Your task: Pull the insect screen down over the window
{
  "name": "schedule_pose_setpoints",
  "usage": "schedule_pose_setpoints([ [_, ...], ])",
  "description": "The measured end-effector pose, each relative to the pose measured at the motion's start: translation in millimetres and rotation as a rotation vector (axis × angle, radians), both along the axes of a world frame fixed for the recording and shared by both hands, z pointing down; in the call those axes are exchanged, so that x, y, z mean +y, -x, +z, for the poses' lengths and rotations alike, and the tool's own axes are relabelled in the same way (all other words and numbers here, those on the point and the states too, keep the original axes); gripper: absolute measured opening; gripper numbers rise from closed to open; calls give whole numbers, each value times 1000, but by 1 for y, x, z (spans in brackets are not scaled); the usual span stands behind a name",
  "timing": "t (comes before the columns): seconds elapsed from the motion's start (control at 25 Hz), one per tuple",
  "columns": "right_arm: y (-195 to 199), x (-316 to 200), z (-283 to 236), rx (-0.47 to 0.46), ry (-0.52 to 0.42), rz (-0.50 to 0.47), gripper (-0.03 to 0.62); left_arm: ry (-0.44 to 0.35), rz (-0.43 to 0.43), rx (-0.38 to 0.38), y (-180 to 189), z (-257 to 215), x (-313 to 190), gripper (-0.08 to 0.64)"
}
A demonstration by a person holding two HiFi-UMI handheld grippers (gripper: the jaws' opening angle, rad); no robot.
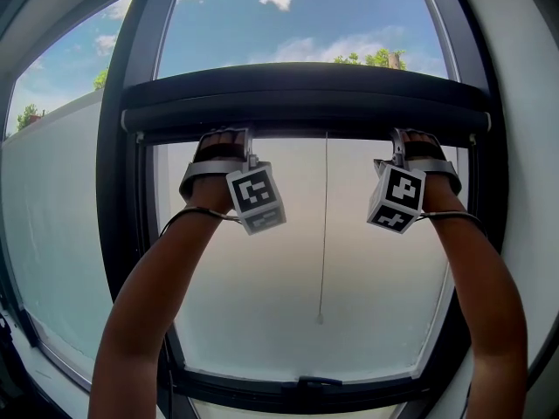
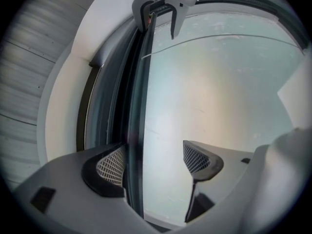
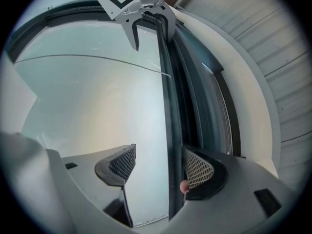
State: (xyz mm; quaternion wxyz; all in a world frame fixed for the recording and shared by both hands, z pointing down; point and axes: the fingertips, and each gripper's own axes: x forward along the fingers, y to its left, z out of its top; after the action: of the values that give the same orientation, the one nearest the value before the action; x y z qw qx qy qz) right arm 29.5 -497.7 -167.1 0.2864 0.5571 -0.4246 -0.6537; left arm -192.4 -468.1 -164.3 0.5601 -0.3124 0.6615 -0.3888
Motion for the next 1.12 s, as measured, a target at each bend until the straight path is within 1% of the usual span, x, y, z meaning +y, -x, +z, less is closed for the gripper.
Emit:
schedule_pose_setpoints([
  [0.08,-1,-2,0,25,-17,28,282,-9,-3,-5,0,-1,0,344],
  [0.16,0,-2,1,38,-28,34,282,-15,-4,-2,0,-1,-1,344],
  [0.28,-1,-3,2,36,-38,48,282,-1,-32,-5,2,2,-1,344],
  [0.4,-1,-2,2,35,-36,62,284,1,-35,-8,2,2,0,344],
  [0.48,0,-1,4,36,-11,65,284,0,-27,-6,2,3,2,344],
  [0.6,0,-1,10,39,29,61,283,21,-27,-15,2,9,2,344],
  [0.72,0,-1,17,42,41,61,284,46,-40,-20,3,16,3,344],
  [1.12,-1,1,42,40,87,71,284,96,-20,-12,1,43,5,344],
])
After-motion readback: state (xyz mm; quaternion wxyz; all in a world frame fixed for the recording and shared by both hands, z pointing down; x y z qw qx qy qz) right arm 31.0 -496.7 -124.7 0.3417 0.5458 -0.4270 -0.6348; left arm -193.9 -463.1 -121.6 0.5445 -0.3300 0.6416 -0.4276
